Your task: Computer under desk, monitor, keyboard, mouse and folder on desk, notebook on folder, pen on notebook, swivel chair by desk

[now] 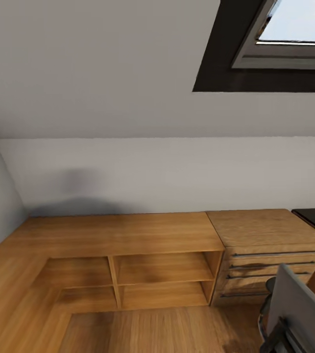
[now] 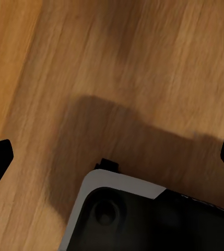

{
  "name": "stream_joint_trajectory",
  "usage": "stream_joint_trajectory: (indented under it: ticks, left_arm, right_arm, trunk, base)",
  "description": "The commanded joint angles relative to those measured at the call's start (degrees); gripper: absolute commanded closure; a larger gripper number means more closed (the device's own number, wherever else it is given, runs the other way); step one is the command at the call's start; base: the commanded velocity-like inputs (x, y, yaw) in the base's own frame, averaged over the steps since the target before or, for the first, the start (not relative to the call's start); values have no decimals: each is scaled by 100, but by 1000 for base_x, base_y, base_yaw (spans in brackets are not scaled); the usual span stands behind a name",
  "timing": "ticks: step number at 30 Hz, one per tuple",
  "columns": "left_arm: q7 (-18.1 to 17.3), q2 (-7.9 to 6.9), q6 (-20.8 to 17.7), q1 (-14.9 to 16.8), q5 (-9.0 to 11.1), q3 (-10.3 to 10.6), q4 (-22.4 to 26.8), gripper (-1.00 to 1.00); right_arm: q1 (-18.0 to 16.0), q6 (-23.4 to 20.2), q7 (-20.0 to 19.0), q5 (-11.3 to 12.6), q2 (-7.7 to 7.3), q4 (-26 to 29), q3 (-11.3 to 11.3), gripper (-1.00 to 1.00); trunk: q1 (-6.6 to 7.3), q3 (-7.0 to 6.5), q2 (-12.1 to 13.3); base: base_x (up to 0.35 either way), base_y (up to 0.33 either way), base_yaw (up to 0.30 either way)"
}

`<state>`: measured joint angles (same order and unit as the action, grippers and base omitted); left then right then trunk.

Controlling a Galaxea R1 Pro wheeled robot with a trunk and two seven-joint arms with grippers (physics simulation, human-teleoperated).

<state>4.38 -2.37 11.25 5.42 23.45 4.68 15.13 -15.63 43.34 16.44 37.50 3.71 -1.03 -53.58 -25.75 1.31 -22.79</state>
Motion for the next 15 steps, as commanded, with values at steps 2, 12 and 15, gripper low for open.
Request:
stream_joint_trajectory:
  ticks: [2, 12, 15]
  left_arm:
    - [36, 12, 17, 2, 28, 50, -3, -100]
    - [36, 129, 44, 2, 21, 74, -168, -100]
    - [36, 139, 69, 2, 20, 71, -174, -100]
  right_arm:
    - [-8, 5, 52, -8, 6, -11, -43, -100]
    - [-5, 8, 52, -6, 7, 40, 141, -100]
    - [-6, 8, 52, -5, 7, 62, 149, -100]
  trunk:
    - [-4, 13, -13]
    - [-4, 13, -13]
    - [-4, 13, -13]
  base:
    - [0, 0, -300]
    - [94, 86, -300]
    - [226, 225, -300]
